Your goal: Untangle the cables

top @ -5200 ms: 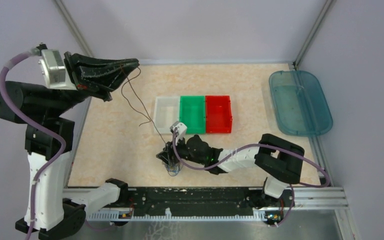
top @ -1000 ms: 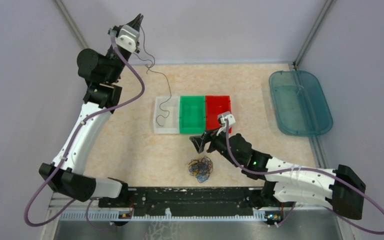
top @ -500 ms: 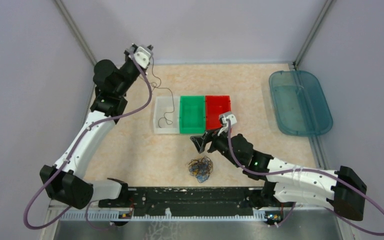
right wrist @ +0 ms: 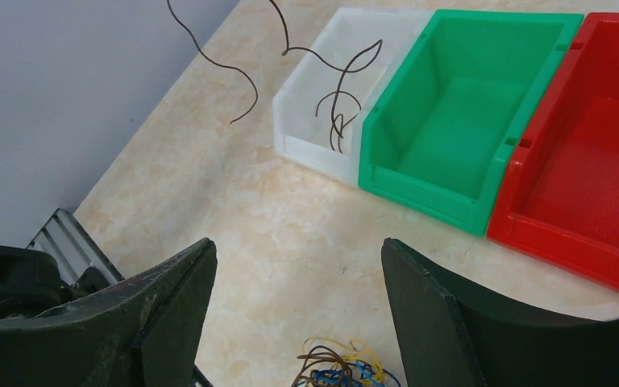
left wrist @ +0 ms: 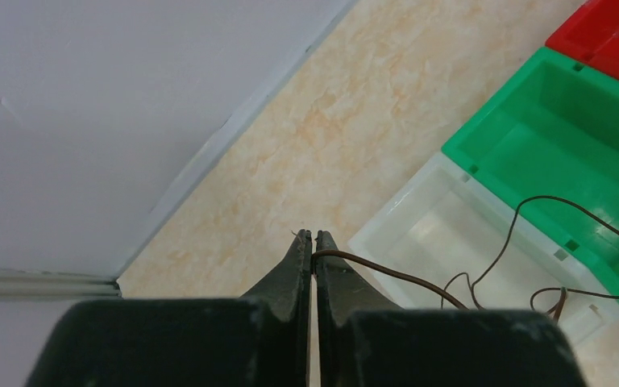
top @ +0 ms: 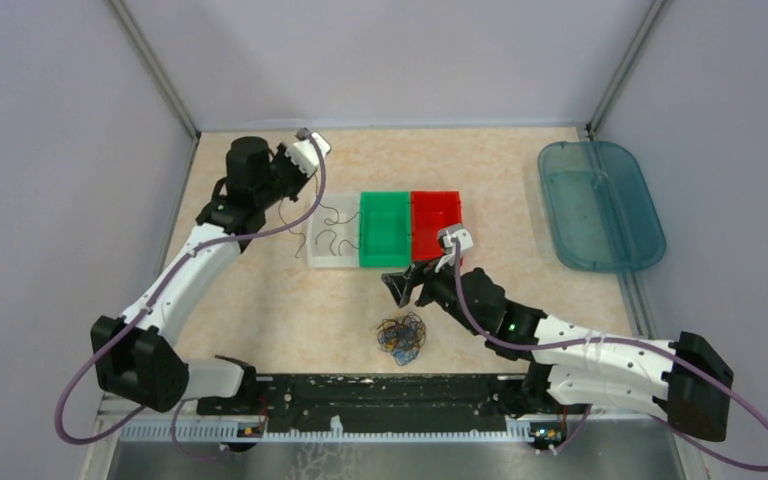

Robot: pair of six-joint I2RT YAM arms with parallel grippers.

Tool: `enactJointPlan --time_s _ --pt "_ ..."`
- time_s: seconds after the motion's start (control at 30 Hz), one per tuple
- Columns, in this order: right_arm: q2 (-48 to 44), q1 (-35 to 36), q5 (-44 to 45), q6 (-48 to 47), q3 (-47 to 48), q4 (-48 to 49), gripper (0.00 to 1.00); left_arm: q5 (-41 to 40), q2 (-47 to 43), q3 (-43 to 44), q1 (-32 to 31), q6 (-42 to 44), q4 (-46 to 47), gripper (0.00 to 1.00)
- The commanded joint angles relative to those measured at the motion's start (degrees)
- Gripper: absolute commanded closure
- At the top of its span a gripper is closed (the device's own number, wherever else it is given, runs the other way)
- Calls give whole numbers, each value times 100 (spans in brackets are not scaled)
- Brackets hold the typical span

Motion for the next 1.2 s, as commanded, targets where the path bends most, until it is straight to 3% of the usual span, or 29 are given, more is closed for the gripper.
enactJointPlan --time_s 0.0,0.27,0.63,0.8,1.0,1.17 --pt "-2 -34 129 120 110 88 25 -722 246 -34 -22 117 199 97" --pt "708 -97 -41 104 527 140 31 -1328 862 814 -7 -229 511 100" --pt "3024 -1209 -1830 507 2430 139 53 -1483 667 543 418 439 387 100" --pt "4021 -1290 -2201 556 3174 148 56 -1096 433 429 555 573 6 100" --pt "4826 -1315 -2115 678 3785 197 59 129 368 853 457 -291 -959 98" --pt "5152 -1420 -2005 833 4056 188 63 130 638 1138 27 -838 -1230 99"
